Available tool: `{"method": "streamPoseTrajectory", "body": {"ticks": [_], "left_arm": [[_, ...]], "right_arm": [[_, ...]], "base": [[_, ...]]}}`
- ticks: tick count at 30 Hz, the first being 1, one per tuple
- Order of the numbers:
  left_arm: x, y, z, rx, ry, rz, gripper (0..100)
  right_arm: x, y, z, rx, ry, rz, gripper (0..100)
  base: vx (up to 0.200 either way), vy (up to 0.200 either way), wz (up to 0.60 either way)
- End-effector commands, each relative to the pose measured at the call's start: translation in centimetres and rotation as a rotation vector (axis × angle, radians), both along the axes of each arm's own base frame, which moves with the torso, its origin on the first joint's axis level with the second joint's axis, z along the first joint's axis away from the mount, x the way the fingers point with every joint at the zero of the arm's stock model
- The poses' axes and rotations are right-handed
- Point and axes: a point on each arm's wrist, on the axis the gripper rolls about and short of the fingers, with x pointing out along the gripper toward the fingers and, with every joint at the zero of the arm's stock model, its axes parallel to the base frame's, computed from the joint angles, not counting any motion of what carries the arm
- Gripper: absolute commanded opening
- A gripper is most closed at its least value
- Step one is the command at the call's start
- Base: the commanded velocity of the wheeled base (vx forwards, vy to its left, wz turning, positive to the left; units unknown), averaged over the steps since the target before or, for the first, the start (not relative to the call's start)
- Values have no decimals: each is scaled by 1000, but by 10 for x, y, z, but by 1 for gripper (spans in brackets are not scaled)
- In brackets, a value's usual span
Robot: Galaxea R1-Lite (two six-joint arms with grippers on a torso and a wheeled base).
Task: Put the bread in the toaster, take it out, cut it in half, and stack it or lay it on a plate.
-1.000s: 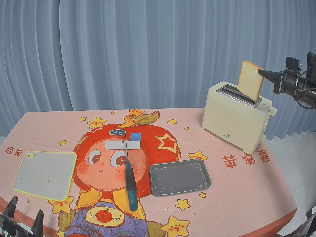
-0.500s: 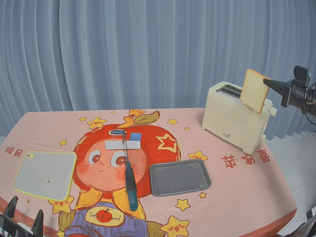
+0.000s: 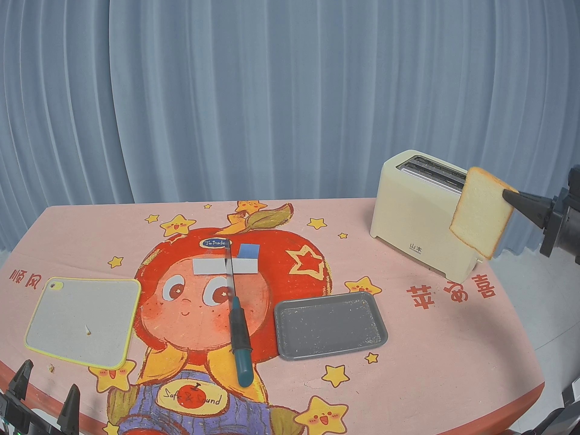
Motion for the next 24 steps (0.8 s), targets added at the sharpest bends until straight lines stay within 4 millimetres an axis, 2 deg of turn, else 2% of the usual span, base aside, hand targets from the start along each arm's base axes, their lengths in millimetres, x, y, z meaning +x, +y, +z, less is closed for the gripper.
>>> {"method": "streamPoseTrajectory", "body": {"ticks": [1, 4, 6, 18, 24], "left_arm": [[1, 0, -4, 0, 17, 0, 100], [1, 0, -4, 0, 17, 0, 100], [1, 0, -4, 0, 17, 0, 100], [1, 0, -4, 0, 17, 0, 100], [1, 0, -4, -2, 17, 0, 100]], "right_arm": [[-20, -3, -5, 36, 6, -6, 0], [-22, -3, -10, 61, 41, -8, 0], [-25, -2, -23, 58, 84, -1, 0], [-38, -1, -32, 41, 7, 13, 0], [-38, -1, -33, 17, -5, 0, 0]], "base": [[0, 0, 0], [0, 0, 0], [0, 0, 0], [0, 0, 0], [0, 0, 0]]}}
